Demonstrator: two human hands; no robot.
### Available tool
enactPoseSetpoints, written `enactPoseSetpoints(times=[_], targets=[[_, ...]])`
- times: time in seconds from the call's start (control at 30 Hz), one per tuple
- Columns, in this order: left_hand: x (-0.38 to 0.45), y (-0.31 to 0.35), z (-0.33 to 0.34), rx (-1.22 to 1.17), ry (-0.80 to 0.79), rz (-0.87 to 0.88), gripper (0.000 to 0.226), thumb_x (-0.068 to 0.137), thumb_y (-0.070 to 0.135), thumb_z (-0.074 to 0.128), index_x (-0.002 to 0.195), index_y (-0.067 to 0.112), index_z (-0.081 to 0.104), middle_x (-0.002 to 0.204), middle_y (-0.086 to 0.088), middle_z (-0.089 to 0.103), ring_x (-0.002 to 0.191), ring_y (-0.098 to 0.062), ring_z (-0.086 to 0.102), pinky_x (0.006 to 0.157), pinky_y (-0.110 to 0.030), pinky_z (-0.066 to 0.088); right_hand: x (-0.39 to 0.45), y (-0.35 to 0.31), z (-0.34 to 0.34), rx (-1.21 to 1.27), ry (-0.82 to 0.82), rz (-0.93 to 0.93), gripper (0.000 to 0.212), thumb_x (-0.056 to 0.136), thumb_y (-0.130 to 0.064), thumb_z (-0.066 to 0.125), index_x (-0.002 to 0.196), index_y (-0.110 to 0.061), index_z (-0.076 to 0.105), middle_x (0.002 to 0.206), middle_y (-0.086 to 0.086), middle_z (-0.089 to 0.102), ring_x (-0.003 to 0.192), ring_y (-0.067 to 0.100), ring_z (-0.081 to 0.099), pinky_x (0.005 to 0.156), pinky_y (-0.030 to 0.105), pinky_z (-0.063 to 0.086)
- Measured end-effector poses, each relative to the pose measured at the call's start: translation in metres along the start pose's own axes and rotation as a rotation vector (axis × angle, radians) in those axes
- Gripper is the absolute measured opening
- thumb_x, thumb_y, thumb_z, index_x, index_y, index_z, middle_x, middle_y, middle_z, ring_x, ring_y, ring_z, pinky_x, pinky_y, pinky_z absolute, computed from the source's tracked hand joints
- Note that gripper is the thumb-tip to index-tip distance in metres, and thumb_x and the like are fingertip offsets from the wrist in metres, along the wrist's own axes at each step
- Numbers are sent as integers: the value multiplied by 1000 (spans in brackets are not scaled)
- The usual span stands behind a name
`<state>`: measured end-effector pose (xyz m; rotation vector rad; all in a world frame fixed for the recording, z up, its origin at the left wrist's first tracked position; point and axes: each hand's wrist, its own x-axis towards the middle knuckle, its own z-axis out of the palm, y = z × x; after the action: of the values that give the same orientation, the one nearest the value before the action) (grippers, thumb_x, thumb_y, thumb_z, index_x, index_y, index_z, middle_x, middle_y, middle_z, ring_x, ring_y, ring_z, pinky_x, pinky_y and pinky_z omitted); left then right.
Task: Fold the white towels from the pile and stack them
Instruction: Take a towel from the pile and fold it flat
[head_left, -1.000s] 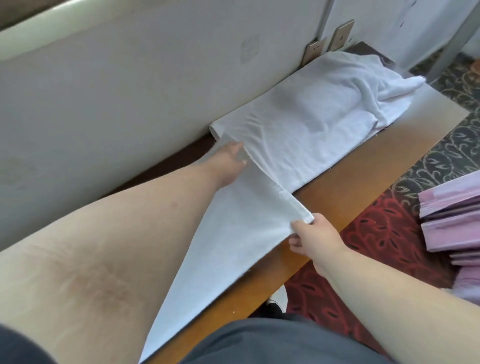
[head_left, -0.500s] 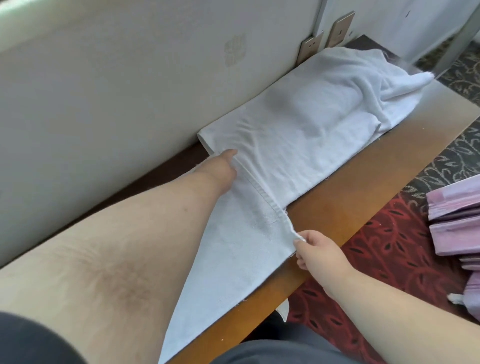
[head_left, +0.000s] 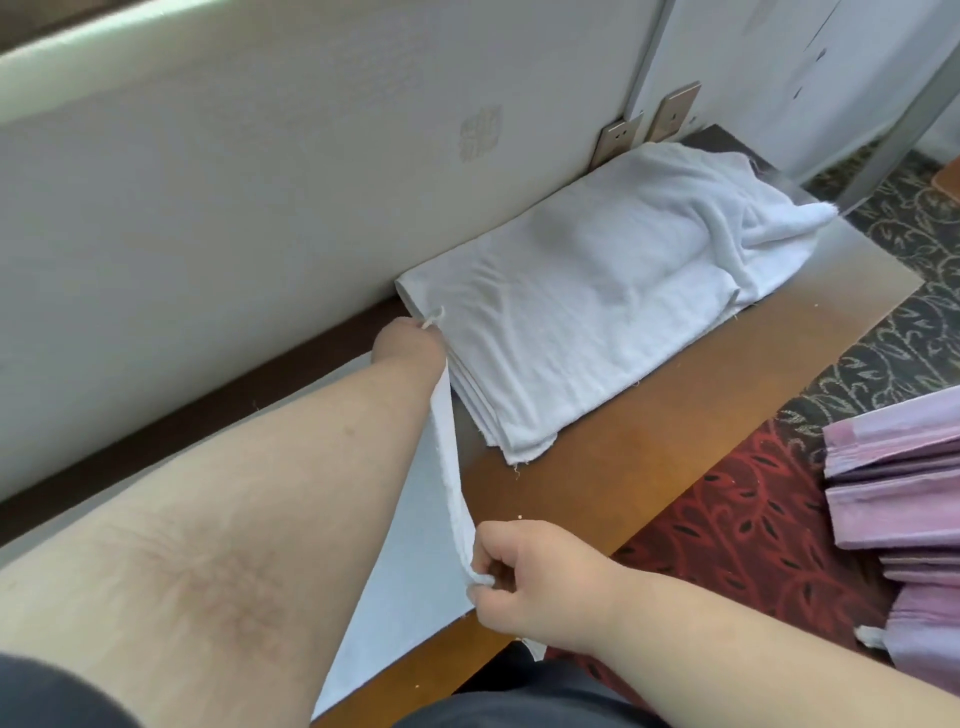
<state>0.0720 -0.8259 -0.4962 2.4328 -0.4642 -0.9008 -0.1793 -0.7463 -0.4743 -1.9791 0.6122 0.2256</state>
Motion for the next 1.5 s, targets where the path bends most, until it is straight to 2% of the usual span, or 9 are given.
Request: enactPoseSetpoints(times=[0.17, 0.3, 0.5, 0.73, 0.87, 0.97, 1.2, 1.4, 1.5], targets=[[-15, -28, -44, -334, 94, -11, 27, 96, 43, 50, 90, 19, 60, 92, -6, 66, 99, -29, 62, 79, -25, 44, 13, -44, 18, -167, -103, -198, 10, 78, -42, 51, 72, -44, 44, 72, -12, 55, 66, 8, 51, 58, 20, 43], [-30, -61, -91, -525, 121, -64, 38, 98, 43, 48, 117, 12, 59, 113, -10, 63, 111, -30, 59, 94, -31, 45, 21, -83, 45, -287, -198, -355, 10, 78, -41, 48, 80, -35, 41, 77, -6, 57, 70, 13, 52, 64, 33, 50], [-73, -138, -168, -808, 210, -167, 48, 101, 40, 43, 144, 20, 40, 106, 6, 48, 99, -24, 45, 89, -34, 38, 30, -140, 85, -409, -384, -549, 11, 83, -32, 52, 78, -25, 45, 79, -5, 54, 77, 17, 49, 70, 35, 48], [-116, -239, -229, -940, 331, -284, 48, 102, 42, 39, 148, 27, 34, 119, 1, 48, 105, -25, 46, 97, -38, 40, 33, -196, 153, -491, -504, -753, 21, 82, -28, 51, 79, -7, 52, 75, 5, 52, 72, 24, 46, 67, 39, 45], [-120, -290, -257, -917, 375, -276, 47, 103, 41, 37, 147, 26, 34, 113, 2, 47, 98, -22, 44, 86, -32, 36, 41, -224, 197, -494, -517, -830, 21, 79, -24, 52, 74, -3, 49, 71, 9, 49, 68, 26, 43, 62, 42, 43], [-116, -328, -279, -833, 384, -261, 44, 103, 40, 36, 143, 22, 38, 106, 0, 54, 90, -17, 52, 80, -24, 41, 51, -245, 233, -493, -537, -823, 18, 79, -24, 52, 74, -7, 49, 70, 6, 50, 69, 24, 42, 62, 39, 44], [-76, -407, -314, -650, 333, -280, 44, 103, 36, 41, 141, 15, 42, 131, -10, 53, 121, -30, 51, 102, -36, 40, 93, -271, 317, -611, -530, -699, 22, 90, -32, 54, 92, -11, 58, 88, 3, 59, 85, 24, 51, 74, 41, 48], [-46, -462, -310, -674, 256, -427, 39, 102, 21, 45, 140, 17, 44, 130, -11, 56, 113, -28, 58, 98, -34, 48, 123, -259, 358, -608, -752, -348, 40, 93, -26, 46, 132, -30, 55, 136, -3, 56, 128, 18, 45, 106, 38, 42], [-47, -472, -306, -517, 229, -404, 48, 99, 18, 46, 146, 16, 34, 138, -12, 49, 110, -24, 53, 88, -26, 44, 145, -256, 345, -557, -627, -273, 51, 90, -20, 43, 139, -32, 52, 145, -6, 50, 135, 13, 40, 112, 29, 34]])
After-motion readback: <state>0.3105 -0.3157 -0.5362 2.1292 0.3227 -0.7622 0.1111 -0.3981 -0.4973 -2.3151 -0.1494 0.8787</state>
